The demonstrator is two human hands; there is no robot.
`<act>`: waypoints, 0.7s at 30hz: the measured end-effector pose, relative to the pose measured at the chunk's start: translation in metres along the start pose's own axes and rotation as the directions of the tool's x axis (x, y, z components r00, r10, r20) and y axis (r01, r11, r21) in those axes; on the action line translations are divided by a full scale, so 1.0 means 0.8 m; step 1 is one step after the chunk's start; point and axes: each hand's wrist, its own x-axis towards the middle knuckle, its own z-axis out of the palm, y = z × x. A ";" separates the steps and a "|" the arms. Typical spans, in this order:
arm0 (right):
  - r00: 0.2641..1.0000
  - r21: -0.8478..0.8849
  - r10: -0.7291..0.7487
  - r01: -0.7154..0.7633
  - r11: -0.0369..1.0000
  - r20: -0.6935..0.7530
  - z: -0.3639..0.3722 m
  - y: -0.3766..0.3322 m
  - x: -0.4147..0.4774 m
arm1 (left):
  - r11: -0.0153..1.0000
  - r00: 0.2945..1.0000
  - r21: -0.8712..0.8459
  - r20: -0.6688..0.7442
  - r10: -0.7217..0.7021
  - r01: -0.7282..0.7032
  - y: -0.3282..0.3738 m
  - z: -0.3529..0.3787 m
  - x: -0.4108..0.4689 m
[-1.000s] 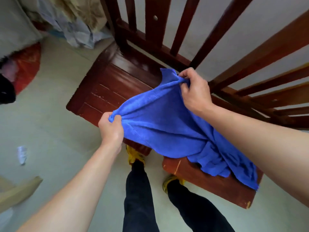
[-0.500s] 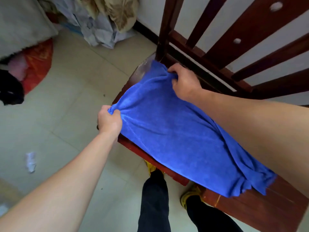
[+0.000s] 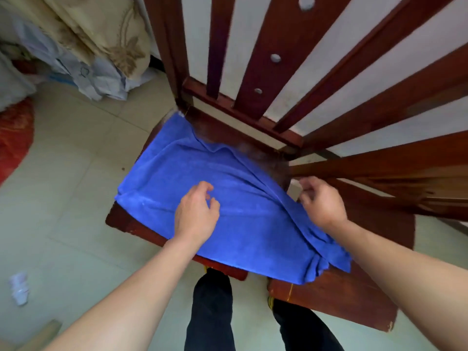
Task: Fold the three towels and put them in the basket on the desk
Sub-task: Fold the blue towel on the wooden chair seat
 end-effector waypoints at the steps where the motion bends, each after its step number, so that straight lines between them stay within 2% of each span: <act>1: 0.999 0.004 0.050 -0.049 0.999 -0.019 -0.009 0.027 -0.011 | 1.000 0.999 0.010 0.046 0.016 -0.016 0.013 0.016 -0.010; 4: 0.986 0.000 0.159 -0.159 0.987 -0.053 -0.027 0.115 -0.042 | 0.999 0.984 0.034 0.175 0.019 -0.026 0.050 0.075 -0.048; 6: 0.985 -0.044 0.175 -0.175 0.984 -0.002 -0.034 0.168 -0.062 | 0.998 0.968 0.063 0.249 -0.001 -0.015 0.068 0.119 -0.079; 11: 0.987 -0.159 0.004 0.022 0.987 0.163 -0.037 0.239 -0.096 | 0.991 0.930 0.129 0.357 -0.085 0.041 0.092 0.227 -0.166; 15: 0.941 -0.264 -0.241 0.302 0.916 0.239 -0.022 0.256 -0.104 | 0.980 0.900 0.179 0.406 -0.157 0.090 0.096 0.295 -0.218; 18: 0.916 -0.425 -0.212 0.351 0.835 0.341 -0.006 0.267 -0.096 | 0.954 0.888 0.283 0.409 -0.211 0.097 0.088 0.323 -0.233; 21: 0.941 -0.473 -0.108 0.258 0.842 0.320 0.006 0.287 -0.079 | 0.939 0.904 0.336 0.379 -0.199 0.066 0.083 0.336 -0.226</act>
